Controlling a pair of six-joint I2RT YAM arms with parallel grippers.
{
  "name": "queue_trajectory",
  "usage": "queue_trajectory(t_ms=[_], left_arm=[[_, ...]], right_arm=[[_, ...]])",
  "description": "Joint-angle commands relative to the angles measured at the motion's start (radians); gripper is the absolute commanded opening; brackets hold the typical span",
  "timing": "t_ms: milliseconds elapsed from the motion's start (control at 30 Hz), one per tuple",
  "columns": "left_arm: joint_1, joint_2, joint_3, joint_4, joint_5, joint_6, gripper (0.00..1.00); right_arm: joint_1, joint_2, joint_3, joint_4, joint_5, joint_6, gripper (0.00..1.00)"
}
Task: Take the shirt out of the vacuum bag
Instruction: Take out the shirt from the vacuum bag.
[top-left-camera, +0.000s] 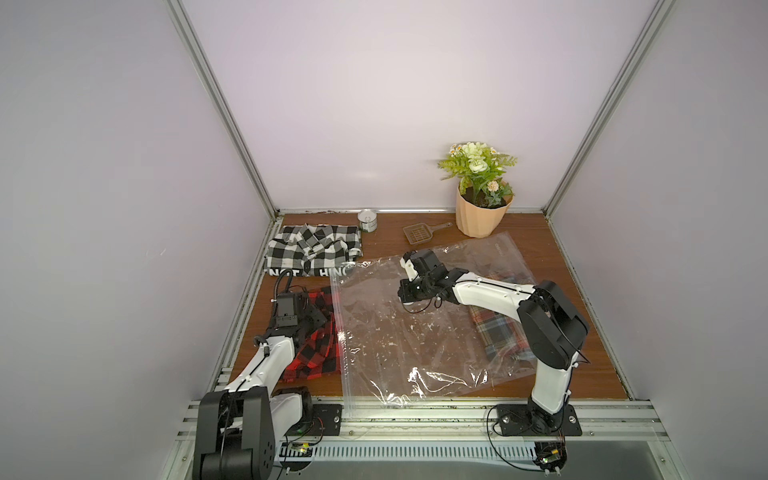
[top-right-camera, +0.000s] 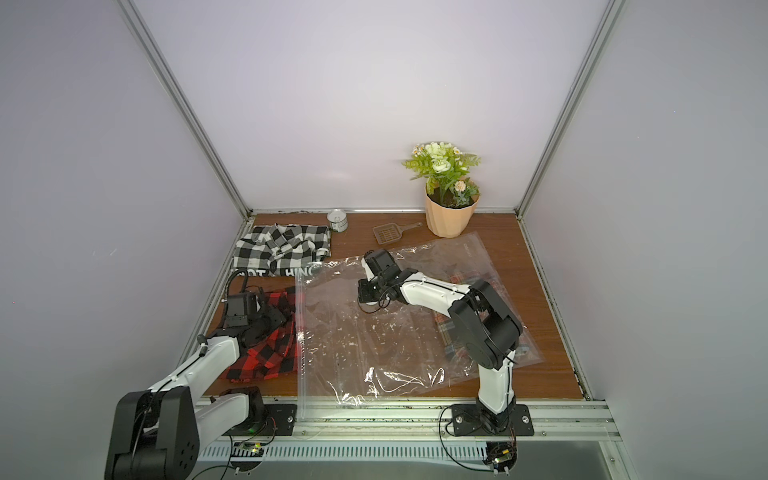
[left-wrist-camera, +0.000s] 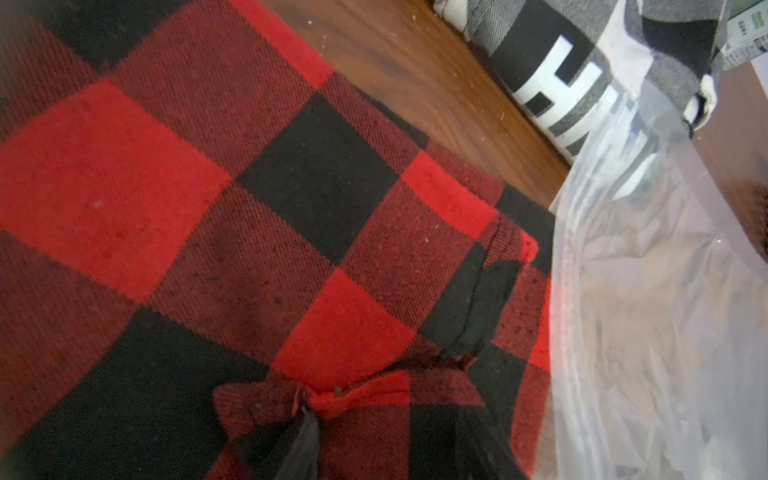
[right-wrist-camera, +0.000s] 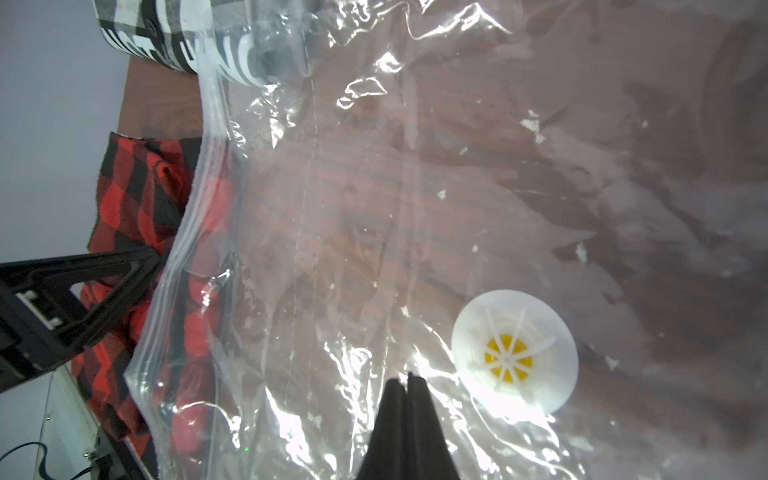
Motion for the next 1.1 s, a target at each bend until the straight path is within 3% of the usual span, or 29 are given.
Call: queue_trajectory(t_ms=[0,33,200,433,533,867,1067], left_arm=[[-0.009,0.037,-0.029,0.024,-0.049,-0.040,0.57],[-0.003,0.052,-0.015,0.002,-0.088,-0.043,0.58],[0.041,0.168,0.049,-0.009,-0.064,0.052,0.58],[0.056,0.256,0.124,0.012,-0.148,0.055,0.58],[0.061,0.273,0.141,0.012,-0.124,0.051,0.55],[-0.030,0.209,0.053,0.087,-0.052,-0.036,0.55],[-0.030,0.052,0.117,-0.038,-0.038,-0.045,0.67]], right_arm=[[0.000,-0.066,-0.015,0.000,0.027,-0.013,0.00],[0.000,-0.070,-0.018,-0.002,0.027,-0.013,0.00],[0.000,-0.086,-0.038,0.011,0.031,-0.010,0.00],[-0.001,-0.088,-0.044,0.023,0.013,-0.005,0.00],[-0.001,-0.089,-0.043,0.013,0.026,-0.015,0.00],[-0.002,-0.051,-0.019,0.017,0.010,-0.012,0.00],[0.019,-0.071,-0.014,0.025,-0.028,-0.039,0.02]])
